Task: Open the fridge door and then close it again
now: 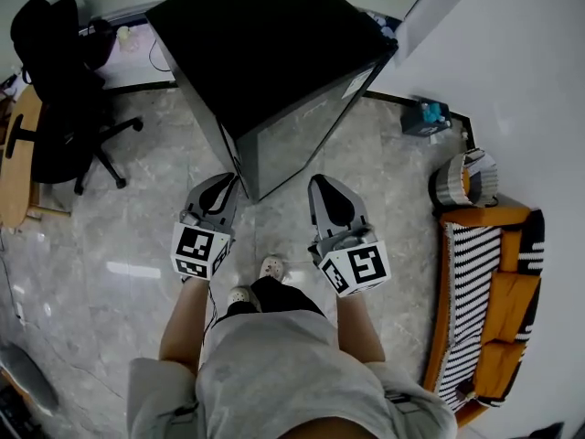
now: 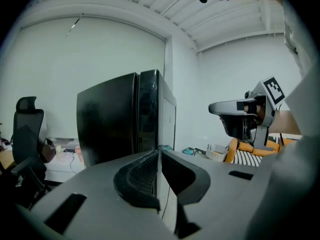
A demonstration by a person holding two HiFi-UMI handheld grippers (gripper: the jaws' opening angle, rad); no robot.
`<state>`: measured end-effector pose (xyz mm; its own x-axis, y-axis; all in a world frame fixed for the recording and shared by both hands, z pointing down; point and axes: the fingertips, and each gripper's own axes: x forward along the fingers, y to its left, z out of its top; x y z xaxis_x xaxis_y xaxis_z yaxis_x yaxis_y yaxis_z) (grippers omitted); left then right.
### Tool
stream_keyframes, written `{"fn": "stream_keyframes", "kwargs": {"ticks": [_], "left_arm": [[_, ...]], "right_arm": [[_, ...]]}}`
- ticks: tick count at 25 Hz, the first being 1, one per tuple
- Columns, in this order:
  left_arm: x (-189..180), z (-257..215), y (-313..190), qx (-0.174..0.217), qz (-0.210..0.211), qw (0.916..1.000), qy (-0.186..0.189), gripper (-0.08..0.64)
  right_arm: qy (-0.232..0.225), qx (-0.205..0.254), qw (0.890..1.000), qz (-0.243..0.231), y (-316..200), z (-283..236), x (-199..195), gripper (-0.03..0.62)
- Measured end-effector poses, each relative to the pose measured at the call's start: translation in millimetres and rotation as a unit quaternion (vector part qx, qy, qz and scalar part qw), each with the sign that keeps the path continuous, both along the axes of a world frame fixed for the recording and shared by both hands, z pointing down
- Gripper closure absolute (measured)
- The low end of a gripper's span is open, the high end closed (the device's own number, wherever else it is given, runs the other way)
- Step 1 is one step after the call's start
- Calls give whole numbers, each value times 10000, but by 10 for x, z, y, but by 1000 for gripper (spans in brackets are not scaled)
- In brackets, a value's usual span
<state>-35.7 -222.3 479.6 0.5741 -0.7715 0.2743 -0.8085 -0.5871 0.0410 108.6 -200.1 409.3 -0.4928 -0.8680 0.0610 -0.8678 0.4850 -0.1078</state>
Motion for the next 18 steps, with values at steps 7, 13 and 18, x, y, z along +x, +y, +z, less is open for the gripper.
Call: {"fn": "stream_keyframes", "kwargs": {"ticks": [7,13,18], "left_arm": [[53,432,-149,-437,11,9986,-299,518],[90,716,-247,-703,67,9966,-428,454],[230,830,-261,-912,290,9941,-516,453]], "right_arm": [[-6,-205,9997,-99,-95,180,14,566],[17,-331,9994,-120,-116,303,44,566],[28,-388,9992,-78,-107,355,121,566]]}}
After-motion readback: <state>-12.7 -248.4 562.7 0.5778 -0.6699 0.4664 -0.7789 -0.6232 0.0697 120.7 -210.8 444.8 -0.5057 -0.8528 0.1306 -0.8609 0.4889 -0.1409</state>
